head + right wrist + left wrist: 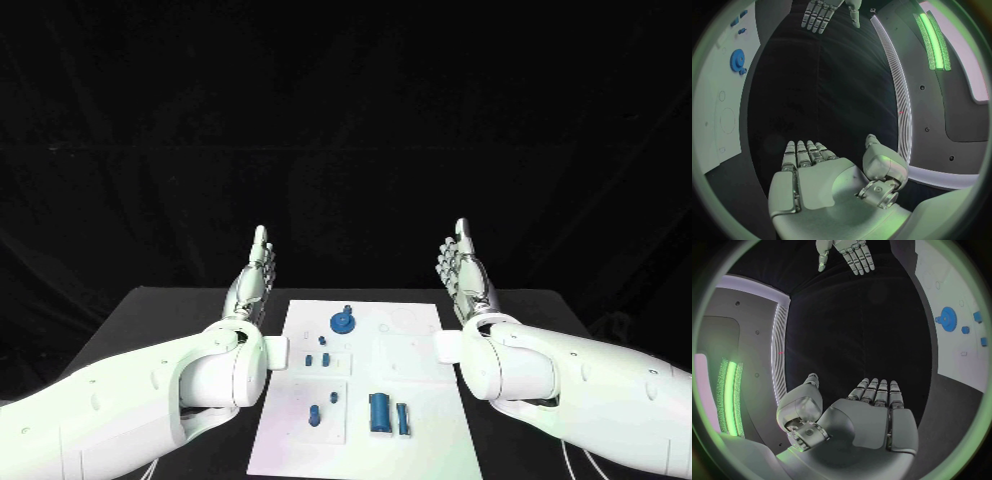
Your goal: Assemble the parts on the task board
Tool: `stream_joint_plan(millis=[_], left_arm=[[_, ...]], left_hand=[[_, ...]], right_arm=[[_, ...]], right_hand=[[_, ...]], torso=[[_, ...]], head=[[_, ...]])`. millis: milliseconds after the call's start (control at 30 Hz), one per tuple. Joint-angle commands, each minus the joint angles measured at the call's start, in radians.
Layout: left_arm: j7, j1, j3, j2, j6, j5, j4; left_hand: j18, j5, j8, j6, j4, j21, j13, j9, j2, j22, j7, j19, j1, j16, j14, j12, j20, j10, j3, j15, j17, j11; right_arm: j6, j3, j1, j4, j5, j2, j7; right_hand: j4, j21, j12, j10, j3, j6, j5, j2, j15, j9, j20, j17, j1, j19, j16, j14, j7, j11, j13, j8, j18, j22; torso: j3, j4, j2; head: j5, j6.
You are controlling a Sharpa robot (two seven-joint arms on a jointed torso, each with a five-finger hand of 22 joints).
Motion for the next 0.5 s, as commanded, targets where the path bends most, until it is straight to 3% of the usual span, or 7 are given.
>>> stream_joint_plan(millis=[33, 67, 100, 500], left_arm=[[0.018, 0.0, 0.001, 0.001, -0.004, -0.011, 0.003], [0.018, 0.0, 0.001, 0.001, -0.004, -0.011, 0.003], [0.018, 0.0, 0.001, 0.001, -0.004, -0.011, 0.003], [0.018, 0.0, 0.001, 0.001, -0.004, -0.011, 0.003]], left_hand=[[-0.015, -0.005, -0.007, -0.069, -0.005, -0.006, -0.001, -0.002, -0.002, -0.001, 0.0, -0.035, -0.051, -0.007, -0.052, -0.006, 0.0, -0.071, 0.0, 0.0, -0.001, 0.0], [-0.015, -0.005, -0.007, -0.069, -0.005, -0.006, -0.001, -0.002, -0.002, -0.001, 0.0, -0.035, -0.063, -0.007, -0.052, -0.006, 0.0, -0.071, 0.0, 0.0, -0.001, 0.0], [-0.015, -0.005, -0.007, -0.069, -0.005, -0.006, -0.001, -0.002, -0.002, -0.001, 0.0, -0.035, -0.141, -0.007, -0.052, -0.006, 0.0, -0.071, 0.0, 0.0, -0.001, 0.0], [-0.015, -0.005, -0.007, -0.069, -0.005, -0.006, -0.001, -0.002, -0.002, -0.001, 0.0, -0.035, -0.141, -0.007, -0.052, -0.006, 0.0, -0.071, 0.0, 0.0, -0.001, 0.0]], right_arm=[[0.003, 0.001, 0.0, 0.001, -0.005, 0.0, 0.016], [0.003, 0.001, 0.0, 0.001, -0.005, 0.0, 0.016], [0.003, 0.001, 0.0, 0.001, -0.005, 0.0, 0.016], [0.003, 0.001, 0.0, 0.001, -0.005, 0.0, 0.016]], right_hand=[[-0.004, -0.005, -0.004, -0.005, 0.0, -0.004, -0.005, 0.0, 0.0, -0.001, 0.0, -0.001, -0.01, -0.005, -0.004, -0.005, 0.0, 0.0, -0.001, -0.003, -0.006, -0.001], [-0.004, -0.005, -0.004, -0.005, 0.0, -0.004, -0.005, 0.0, 0.0, -0.001, 0.0, -0.001, -0.01, -0.005, -0.004, -0.005, 0.0, 0.0, -0.001, -0.003, -0.006, -0.001], [-0.004, -0.005, -0.004, -0.005, 0.0, -0.004, -0.005, 0.0, 0.0, -0.001, 0.0, -0.001, -0.01, -0.005, -0.004, -0.005, 0.0, 0.0, -0.001, -0.003, -0.006, -0.001], [-0.004, -0.005, -0.004, -0.005, 0.0, -0.004, -0.005, 0.0, 0.0, -0.001, 0.0, -0.001, -0.01, -0.005, -0.004, -0.005, 0.0, 0.0, -0.001, -0.003, -0.006, -0.001]], torso=[[-0.0001, 0.0, 0.0], [-0.0001, 0.0, 0.0], [-0.0001, 0.0, 0.0], [-0.0001, 0.0, 0.0]], head=[[0.0, 0.0], [0.0, 0.0], [0.0, 0.0], [0.0, 0.0]])
